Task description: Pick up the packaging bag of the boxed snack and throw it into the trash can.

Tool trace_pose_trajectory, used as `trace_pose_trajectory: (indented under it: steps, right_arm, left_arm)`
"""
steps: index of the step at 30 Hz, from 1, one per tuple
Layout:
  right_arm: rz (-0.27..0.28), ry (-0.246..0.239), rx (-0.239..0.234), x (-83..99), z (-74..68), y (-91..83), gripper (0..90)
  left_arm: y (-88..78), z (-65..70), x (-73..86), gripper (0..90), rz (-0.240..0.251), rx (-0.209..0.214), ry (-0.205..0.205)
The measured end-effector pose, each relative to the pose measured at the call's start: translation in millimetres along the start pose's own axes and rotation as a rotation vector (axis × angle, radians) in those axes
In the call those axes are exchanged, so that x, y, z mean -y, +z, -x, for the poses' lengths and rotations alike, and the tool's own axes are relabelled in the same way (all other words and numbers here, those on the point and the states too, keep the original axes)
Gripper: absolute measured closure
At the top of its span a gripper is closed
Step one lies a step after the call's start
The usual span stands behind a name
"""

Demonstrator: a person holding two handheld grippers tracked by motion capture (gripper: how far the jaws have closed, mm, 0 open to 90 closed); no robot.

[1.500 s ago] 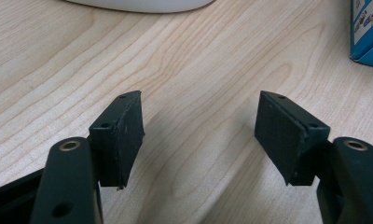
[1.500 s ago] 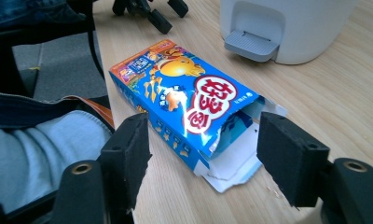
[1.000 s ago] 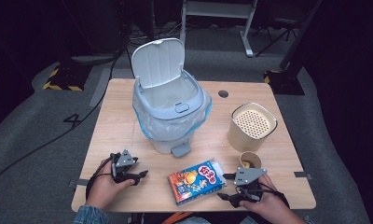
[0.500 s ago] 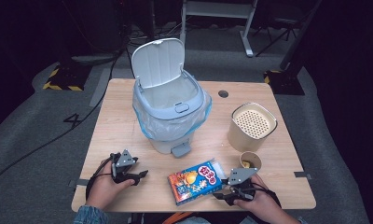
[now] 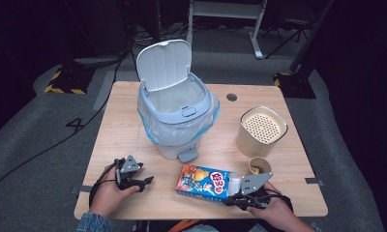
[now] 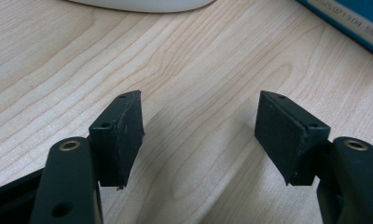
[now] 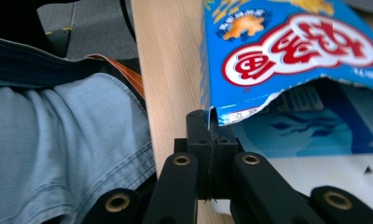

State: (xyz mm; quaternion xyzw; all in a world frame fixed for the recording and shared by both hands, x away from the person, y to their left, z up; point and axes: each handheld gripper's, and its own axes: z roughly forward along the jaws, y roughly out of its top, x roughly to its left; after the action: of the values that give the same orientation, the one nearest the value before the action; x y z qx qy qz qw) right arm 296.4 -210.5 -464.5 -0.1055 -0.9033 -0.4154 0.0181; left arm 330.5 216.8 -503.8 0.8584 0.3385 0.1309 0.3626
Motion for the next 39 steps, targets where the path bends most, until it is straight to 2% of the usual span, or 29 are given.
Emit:
trace_pose_trajectory:
  steps: [8,14,16,27,31,39]
  right_arm:
    - [0.033,-0.024,-0.005,-18.1,-8.9,-26.2,90.0]
    - [0.072,-0.05,0.009,-35.2,-12.6,-51.3,90.0]
    - [0.077,-0.057,0.015,-39.7,-12.3,-57.5,90.0]
    - [0.095,-0.105,0.062,-68.1,-8.3,-94.9,90.0]
    - [0.105,-0.106,0.074,-78.2,-4.9,-105.5,90.0]
    - [0.165,-0.109,0.103,-104.9,5.8,-130.6,90.0]
  left_arm:
    - [-0.1,-0.2,0.0,32.9,0.0,0.001,0.0]
    - [0.3,-0.7,0.0,31.3,0.001,0.015,-0.003]
    - [0.4,-0.6,-0.2,31.1,-0.002,0.011,0.007]
    - [0.7,-1.0,-0.7,31.0,-0.002,0.012,0.011]
    - [0.7,-1.0,-0.7,31.1,-0.002,0.012,0.011]
    - [0.7,-0.9,-0.7,31.0,-0.003,0.01,0.013]
